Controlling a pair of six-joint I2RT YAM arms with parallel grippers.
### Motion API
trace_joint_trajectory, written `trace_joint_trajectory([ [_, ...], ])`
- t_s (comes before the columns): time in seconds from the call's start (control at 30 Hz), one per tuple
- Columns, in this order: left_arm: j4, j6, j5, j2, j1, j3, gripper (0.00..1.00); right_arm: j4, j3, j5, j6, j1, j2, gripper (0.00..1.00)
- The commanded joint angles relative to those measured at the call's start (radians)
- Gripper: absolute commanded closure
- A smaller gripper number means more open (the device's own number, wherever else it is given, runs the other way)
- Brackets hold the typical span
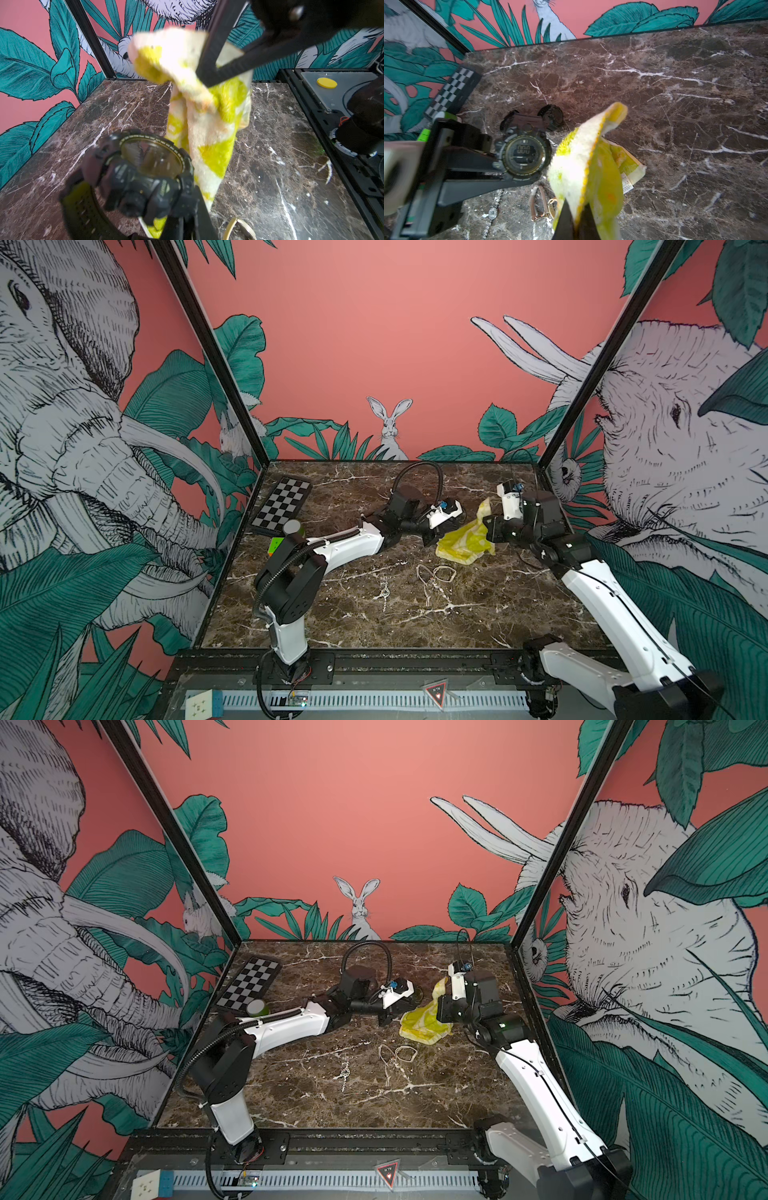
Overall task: Wipe the watch dial
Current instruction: Wipe the dirt from the watch dial.
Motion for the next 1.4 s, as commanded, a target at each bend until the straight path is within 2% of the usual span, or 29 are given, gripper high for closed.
trace_joint_trajectory([
  [0.0,-0.02,0.023,0.006,-0.038,-0.004,0.015,1.0,0.077,0.004,-0.14,0.035,-0.012,-0.013,1.0],
  [0.23,-0.028,0.019,0.023,-0.022,-0.005,0.044,1.0,0.26,-0.015,-0.359,0.119,-0.014,0.056,1.0],
  [0.57,0.051,-0.023,0.041,-0.015,-0.005,0.057,1.0,0.377,-0.063,-0.433,0.179,-0.014,0.156,1.0],
  [0.73,0.17,-0.074,0.039,-0.02,-0.005,0.027,1.0,0.341,-0.081,-0.383,0.161,-0.014,0.171,1.0],
  [1.07,0.24,-0.062,-0.004,-0.062,-0.006,-0.002,1.0,0.141,-0.071,-0.263,0.058,-0.008,0.185,1.0],
  [1.1,0.244,-0.062,-0.035,-0.063,-0.005,-0.005,1.0,0.115,-0.066,-0.248,0.044,-0.008,0.184,1.0],
  [1.37,0.254,-0.072,-0.03,-0.067,-0.006,-0.013,1.0,-0.003,-0.037,-0.037,-0.009,-0.006,0.168,1.0],
])
